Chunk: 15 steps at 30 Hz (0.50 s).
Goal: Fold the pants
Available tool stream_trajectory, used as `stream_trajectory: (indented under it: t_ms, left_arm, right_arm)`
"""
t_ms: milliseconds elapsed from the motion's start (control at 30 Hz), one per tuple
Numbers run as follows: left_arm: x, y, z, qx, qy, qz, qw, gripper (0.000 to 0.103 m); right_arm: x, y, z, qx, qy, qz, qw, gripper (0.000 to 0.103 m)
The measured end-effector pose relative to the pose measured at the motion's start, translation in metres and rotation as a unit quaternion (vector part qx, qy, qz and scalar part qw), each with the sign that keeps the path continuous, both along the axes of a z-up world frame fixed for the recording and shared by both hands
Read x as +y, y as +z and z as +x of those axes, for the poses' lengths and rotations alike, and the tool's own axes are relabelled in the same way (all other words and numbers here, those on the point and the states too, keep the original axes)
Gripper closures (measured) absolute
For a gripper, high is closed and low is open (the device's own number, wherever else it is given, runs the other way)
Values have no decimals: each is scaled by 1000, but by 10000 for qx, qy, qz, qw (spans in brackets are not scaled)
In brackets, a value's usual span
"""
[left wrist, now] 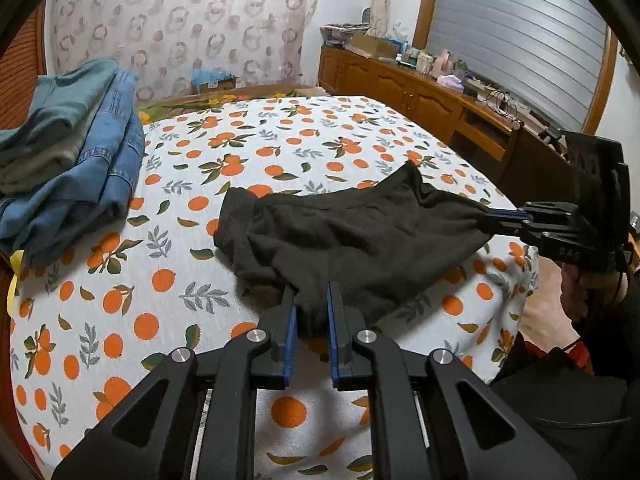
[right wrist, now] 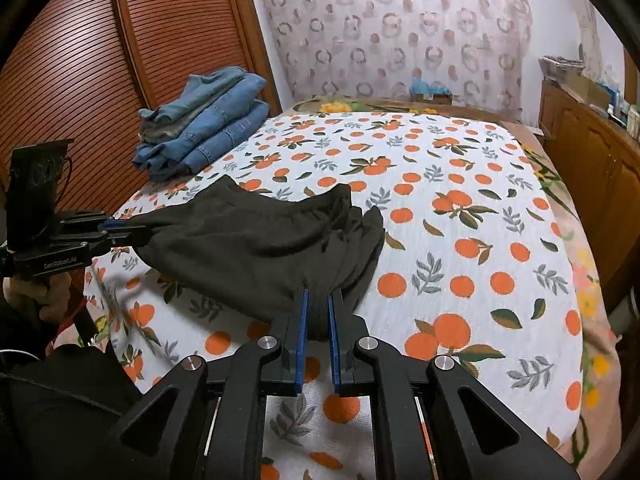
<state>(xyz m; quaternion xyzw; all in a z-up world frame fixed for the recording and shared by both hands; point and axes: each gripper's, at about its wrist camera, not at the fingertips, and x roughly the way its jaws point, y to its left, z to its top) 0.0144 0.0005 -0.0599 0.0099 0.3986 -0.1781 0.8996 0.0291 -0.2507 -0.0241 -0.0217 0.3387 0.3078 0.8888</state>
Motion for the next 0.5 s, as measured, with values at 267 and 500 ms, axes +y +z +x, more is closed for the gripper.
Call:
stream_trajectory:
  t_ms: [267,500]
  left_arm:
    - [12,10,3,-147,222,-43,9996,61]
    - [18,12,15,-243,337,-35,9991,58]
  right_arm:
    - [2,1,0,-2,40,-105,9999,90]
    - [-5,4,1,-34,-111,-88,9999,87]
